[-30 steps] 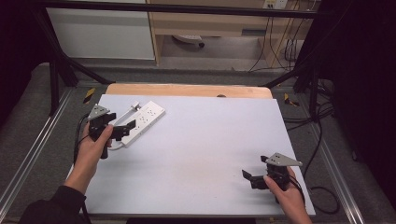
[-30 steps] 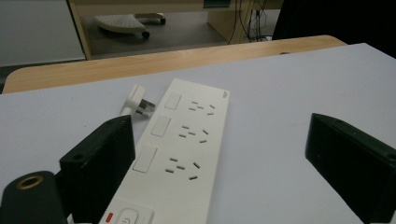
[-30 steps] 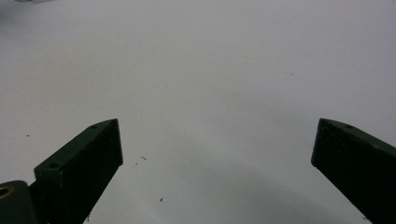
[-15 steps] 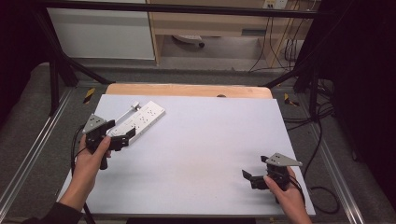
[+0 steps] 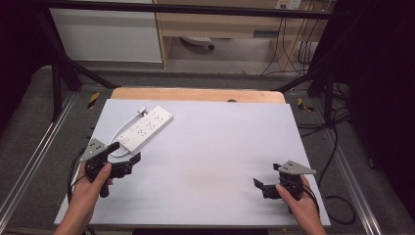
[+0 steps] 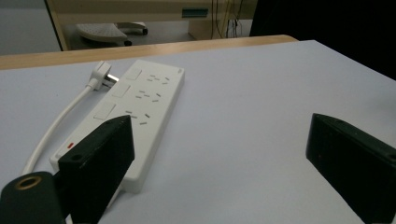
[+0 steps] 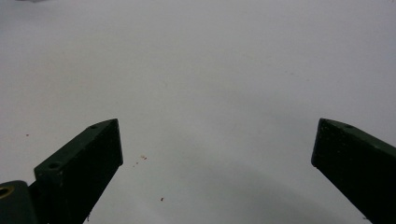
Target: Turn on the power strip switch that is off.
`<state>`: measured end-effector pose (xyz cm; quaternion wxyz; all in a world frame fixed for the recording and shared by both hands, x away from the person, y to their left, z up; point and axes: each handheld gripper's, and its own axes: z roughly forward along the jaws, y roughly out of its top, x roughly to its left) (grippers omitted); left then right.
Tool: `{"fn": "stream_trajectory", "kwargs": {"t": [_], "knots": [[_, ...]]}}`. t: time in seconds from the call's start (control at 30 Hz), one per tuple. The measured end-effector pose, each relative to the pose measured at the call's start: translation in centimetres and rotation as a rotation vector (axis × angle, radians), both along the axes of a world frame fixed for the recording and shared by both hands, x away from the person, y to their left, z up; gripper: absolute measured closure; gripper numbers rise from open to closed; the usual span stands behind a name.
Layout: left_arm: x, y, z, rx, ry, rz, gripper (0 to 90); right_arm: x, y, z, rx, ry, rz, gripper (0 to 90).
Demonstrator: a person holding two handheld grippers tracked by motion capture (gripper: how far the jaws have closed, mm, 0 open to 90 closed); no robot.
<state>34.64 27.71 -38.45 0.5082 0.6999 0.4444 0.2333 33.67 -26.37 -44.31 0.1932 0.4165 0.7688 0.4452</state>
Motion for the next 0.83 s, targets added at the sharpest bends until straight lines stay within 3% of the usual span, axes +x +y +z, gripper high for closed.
{"fn": "stream_trajectory", "kwargs": {"t": [0.33,0.6,0.7,0.77,0.83], "knots": [[-2.6,0.1,-2.9,-0.007,0.045,-0.012,8.2,0.0,0.1,0.0,0.000,0.000,-0.002,2.5],[-3.1,-0.3,-4.6,0.036,0.093,-0.028,8.8,0.1,0.0,-0.1,-0.003,0.006,-0.010,2.5],[-3.1,-0.6,-5.4,0.055,0.134,-0.042,9.1,0.1,0.0,-0.2,-0.007,0.009,-0.013,2.4],[-3.0,-1.1,-5.9,0.088,0.174,-0.055,9.4,0.2,0.0,-0.3,-0.015,0.009,-0.024,2.4],[-3.0,-1.5,-6.1,0.120,0.184,-0.055,10.4,0.4,0.0,-0.4,-0.023,0.013,-0.033,2.5]]}}
